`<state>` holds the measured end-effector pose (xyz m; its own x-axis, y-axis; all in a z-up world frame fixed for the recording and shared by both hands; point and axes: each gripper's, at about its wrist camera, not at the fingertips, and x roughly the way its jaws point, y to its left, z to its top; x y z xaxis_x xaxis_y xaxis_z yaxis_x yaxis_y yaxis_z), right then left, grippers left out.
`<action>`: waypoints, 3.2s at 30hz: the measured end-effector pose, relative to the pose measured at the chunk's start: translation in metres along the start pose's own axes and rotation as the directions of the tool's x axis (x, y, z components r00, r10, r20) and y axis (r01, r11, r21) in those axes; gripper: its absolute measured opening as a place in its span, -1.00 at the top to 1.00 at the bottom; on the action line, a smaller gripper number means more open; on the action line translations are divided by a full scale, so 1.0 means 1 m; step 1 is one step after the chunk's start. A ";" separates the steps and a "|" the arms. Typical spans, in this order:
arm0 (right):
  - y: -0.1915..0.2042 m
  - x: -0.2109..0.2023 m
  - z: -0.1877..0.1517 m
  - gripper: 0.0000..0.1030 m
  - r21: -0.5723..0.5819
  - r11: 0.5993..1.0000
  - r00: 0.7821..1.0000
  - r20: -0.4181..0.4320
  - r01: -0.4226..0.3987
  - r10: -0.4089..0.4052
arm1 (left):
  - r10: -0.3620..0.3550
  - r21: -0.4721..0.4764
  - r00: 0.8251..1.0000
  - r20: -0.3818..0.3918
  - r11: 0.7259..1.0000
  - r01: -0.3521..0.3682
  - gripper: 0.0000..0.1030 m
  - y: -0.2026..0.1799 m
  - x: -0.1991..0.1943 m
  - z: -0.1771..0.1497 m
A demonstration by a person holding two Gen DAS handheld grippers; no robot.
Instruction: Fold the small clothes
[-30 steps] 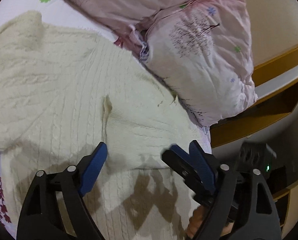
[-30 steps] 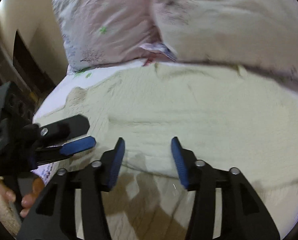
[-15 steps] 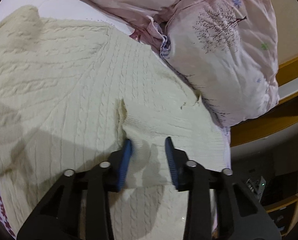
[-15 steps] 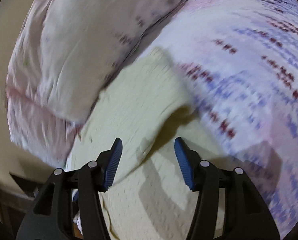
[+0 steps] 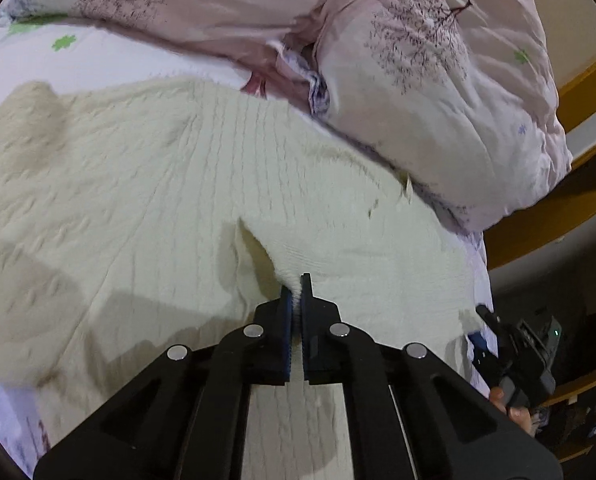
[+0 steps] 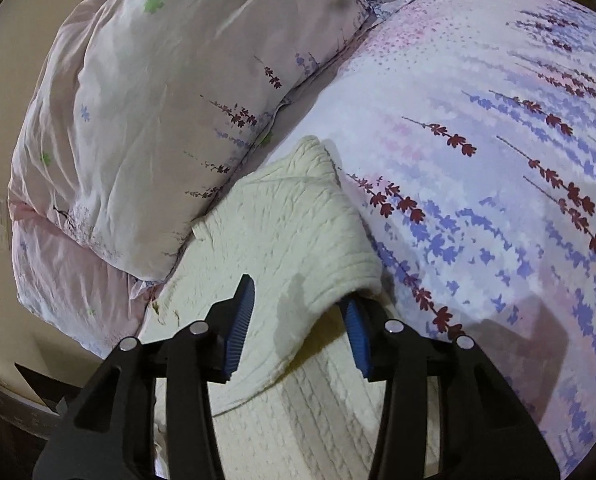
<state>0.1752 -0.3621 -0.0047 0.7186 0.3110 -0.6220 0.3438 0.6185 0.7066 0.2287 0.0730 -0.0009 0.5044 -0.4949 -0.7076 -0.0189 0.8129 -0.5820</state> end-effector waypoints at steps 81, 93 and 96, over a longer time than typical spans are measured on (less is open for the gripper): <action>0.167 0.037 -0.112 -0.19 -0.659 0.752 0.977 -0.180 -0.033 -0.115 | 0.274 -0.671 0.794 0.542 0.711 0.213 0.88 0.257 -0.254 -0.071; 0.137 0.004 -0.075 -0.22 -0.597 0.802 0.992 -0.095 0.006 -0.078 | 0.056 -0.232 0.801 0.596 0.967 0.105 0.91 0.067 -0.217 0.013; 0.126 -0.002 -0.067 -0.23 -0.577 0.817 0.994 -0.074 0.026 -0.084 | -0.040 -0.076 0.860 0.508 0.993 0.091 0.91 0.001 -0.162 0.025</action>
<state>0.1765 -0.2362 0.0623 0.6402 0.3105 -0.7027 -0.0489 0.9293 0.3661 0.1687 0.1614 0.1232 0.8734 -0.3021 -0.3821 -0.0386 0.7391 -0.6725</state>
